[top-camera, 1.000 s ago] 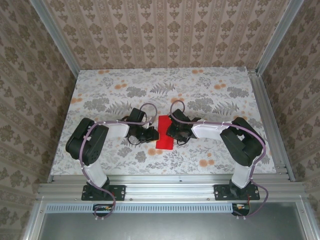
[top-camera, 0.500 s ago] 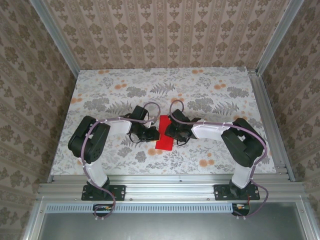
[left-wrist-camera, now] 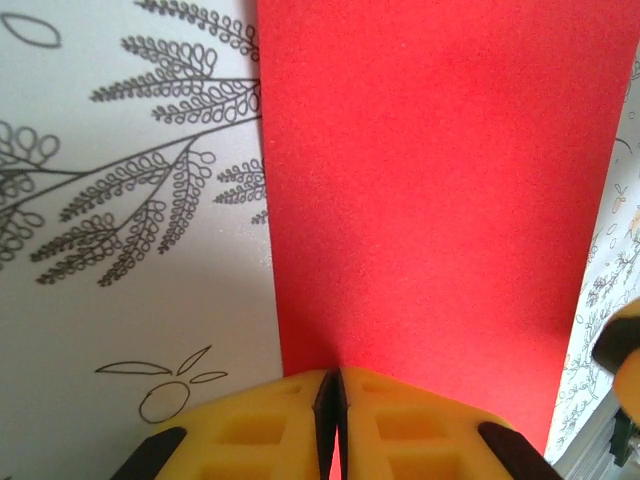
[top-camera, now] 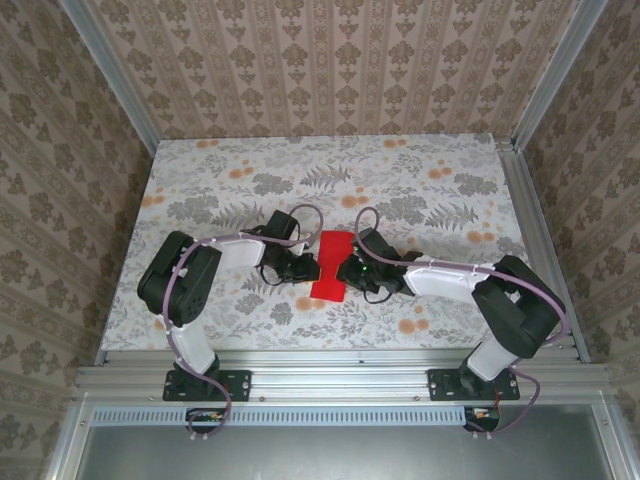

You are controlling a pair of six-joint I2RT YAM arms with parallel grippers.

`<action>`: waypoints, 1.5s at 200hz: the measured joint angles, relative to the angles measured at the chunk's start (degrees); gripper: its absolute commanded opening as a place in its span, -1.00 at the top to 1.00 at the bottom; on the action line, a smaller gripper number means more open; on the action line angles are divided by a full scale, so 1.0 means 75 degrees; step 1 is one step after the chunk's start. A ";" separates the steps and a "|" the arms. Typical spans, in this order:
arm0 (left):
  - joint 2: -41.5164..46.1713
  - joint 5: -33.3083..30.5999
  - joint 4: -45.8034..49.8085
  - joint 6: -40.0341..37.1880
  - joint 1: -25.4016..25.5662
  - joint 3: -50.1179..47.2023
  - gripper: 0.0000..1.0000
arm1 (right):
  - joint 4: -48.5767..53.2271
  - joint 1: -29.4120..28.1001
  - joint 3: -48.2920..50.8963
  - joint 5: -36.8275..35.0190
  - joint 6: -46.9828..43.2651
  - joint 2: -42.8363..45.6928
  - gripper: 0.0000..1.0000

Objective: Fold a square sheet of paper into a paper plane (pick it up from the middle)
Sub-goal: Fold the square sheet of paper in half at the center of the table.

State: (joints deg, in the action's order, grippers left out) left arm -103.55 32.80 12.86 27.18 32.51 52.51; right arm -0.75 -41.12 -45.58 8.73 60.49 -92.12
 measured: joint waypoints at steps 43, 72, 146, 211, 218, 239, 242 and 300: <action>0.0006 -0.0064 0.0038 -0.0003 0.0020 0.0020 0.70 | -0.0580 -0.0076 0.0000 0.0321 0.0050 -0.0711 0.66; 0.0006 -0.0079 0.0061 -0.0006 0.0026 0.0032 0.70 | -0.0583 -0.0076 0.0000 0.0315 0.0047 -0.0807 0.66; -0.0087 -0.0181 0.0344 -0.0047 0.0067 0.0236 0.70 | -0.0854 -0.0061 0.0329 0.0294 -0.0044 -0.0804 0.67; -0.0184 -0.0184 0.0565 -0.0149 0.0082 0.0402 0.70 | -0.0737 -0.0219 0.0431 0.0321 -0.0085 -0.0420 0.68; -0.0189 -0.0201 0.0583 -0.0152 0.0090 0.0414 0.70 | -0.0764 -0.0280 0.0423 0.0341 -0.0064 -0.0402 0.69; -0.0198 -0.0271 0.0638 -0.0181 0.0114 0.0455 0.70 | -0.0813 -0.0423 0.0420 0.0434 -0.0032 -0.0417 0.70; -0.0201 -0.0274 0.0641 -0.0181 0.0117 0.0460 0.70 | -0.0839 -0.0437 0.0420 0.0449 -0.0029 -0.0431 0.70; -0.0201 -0.0347 0.0673 -0.0207 0.0152 0.0475 0.70 | -0.0880 -0.0484 0.0498 0.0498 -0.0032 -0.0682 0.73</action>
State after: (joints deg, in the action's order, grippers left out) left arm -105.06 30.20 17.91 25.63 33.65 56.07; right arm -7.35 -44.75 -41.85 12.47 60.25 -97.23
